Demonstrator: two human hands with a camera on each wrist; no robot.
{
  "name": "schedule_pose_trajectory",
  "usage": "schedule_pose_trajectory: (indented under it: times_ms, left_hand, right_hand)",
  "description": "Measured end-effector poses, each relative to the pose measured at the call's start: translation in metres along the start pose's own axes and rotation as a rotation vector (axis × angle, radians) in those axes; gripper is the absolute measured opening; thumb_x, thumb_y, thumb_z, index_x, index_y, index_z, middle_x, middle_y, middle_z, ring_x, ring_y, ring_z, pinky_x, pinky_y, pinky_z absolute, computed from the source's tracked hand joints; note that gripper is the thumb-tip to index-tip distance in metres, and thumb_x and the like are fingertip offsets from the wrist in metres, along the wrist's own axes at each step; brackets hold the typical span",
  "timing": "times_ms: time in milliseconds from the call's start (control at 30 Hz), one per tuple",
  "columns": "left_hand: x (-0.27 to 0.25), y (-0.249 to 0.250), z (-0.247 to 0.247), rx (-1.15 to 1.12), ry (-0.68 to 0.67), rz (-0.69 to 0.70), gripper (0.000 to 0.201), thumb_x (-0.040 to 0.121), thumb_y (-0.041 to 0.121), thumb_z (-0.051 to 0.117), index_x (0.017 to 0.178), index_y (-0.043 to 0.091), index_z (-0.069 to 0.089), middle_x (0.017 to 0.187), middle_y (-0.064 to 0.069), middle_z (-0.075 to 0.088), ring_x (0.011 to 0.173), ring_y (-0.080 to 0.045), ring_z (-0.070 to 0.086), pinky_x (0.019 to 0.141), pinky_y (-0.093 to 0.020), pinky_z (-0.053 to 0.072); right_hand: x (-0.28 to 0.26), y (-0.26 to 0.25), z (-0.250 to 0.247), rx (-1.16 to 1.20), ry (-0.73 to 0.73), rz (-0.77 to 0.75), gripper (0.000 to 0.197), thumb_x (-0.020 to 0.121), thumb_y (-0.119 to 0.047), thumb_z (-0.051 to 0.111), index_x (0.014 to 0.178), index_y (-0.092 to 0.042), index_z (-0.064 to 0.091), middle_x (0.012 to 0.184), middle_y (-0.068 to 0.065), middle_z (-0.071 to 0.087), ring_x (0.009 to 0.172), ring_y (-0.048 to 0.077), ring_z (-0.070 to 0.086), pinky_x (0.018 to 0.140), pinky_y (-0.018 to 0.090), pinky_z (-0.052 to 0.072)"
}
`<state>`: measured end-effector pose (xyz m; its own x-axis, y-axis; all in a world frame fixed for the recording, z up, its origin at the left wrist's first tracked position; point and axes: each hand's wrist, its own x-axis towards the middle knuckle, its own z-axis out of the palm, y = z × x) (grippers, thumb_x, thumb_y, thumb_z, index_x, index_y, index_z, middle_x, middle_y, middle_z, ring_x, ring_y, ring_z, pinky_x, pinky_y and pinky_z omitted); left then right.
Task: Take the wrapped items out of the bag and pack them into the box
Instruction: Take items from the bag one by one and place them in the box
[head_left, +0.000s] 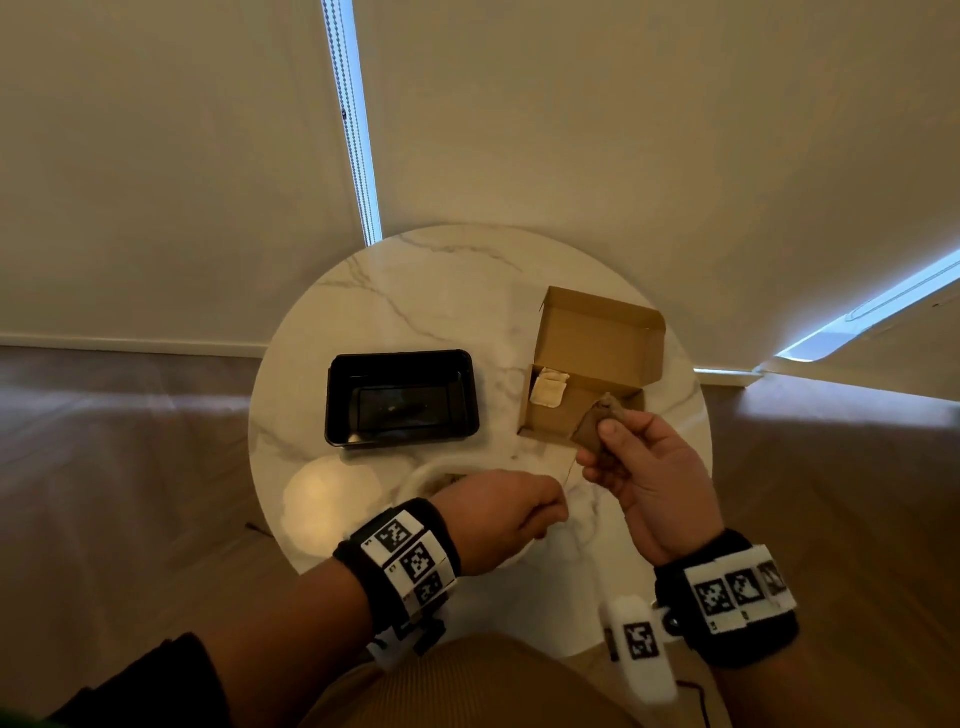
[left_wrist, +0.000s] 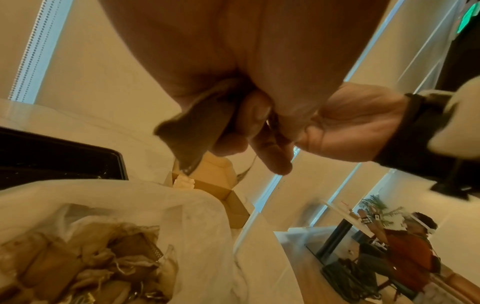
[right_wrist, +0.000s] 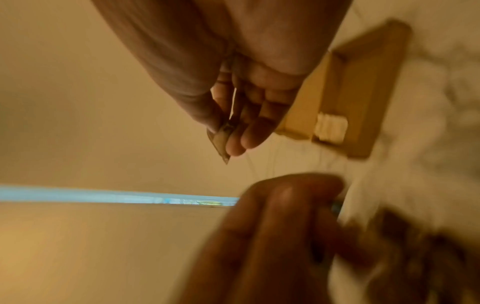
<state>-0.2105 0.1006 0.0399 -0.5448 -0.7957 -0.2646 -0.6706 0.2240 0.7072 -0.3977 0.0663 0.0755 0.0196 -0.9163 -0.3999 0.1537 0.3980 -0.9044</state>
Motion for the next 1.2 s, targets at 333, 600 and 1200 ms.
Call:
schedule_pose_trajectory:
  times_ms: [333, 600, 1200]
  left_hand:
    - [-0.007, 0.019, -0.011, 0.105, 0.085, -0.083, 0.025, 0.111, 0.034, 0.034, 0.13, 0.021, 0.042, 0.078, 0.009, 0.054, 0.064, -0.01, 0.054, 0.059, -0.029, 0.041]
    - [-0.01, 0.005, -0.025, -0.241, 0.242, -0.123, 0.007, 0.103, 0.038, 0.055, 0.1, 0.032, 0.057, 0.086, 0.012, 0.07, 0.08, -0.002, 0.067, 0.078, -0.034, 0.059]
    - [0.004, -0.013, -0.032, -0.626, 0.38, -0.289, 0.007, 0.091, 0.026, 0.076, 0.092, 0.019, 0.074, 0.089, 0.0, 0.076, 0.085, -0.018, 0.072, 0.084, -0.033, 0.059]
  right_hand:
    - [0.001, 0.034, -0.003, -0.923, -0.061, -0.33, 0.02, 0.092, -0.022, 0.073, 0.089, -0.039, 0.063, 0.084, -0.016, 0.07, 0.079, -0.006, 0.064, 0.067, 0.009, 0.047]
    - [-0.008, 0.047, -0.002, -0.656, -0.253, -0.21, 0.012, 0.093, -0.008, 0.07, 0.096, -0.019, 0.071, 0.086, -0.003, 0.076, 0.079, 0.013, 0.074, 0.073, 0.025, 0.058]
    - [0.002, 0.035, 0.007, -0.236, -0.243, -0.056, 0.011, 0.094, -0.003, 0.068, 0.104, -0.003, 0.065, 0.091, 0.02, 0.076, 0.073, 0.023, 0.073, 0.066, 0.031, 0.06]
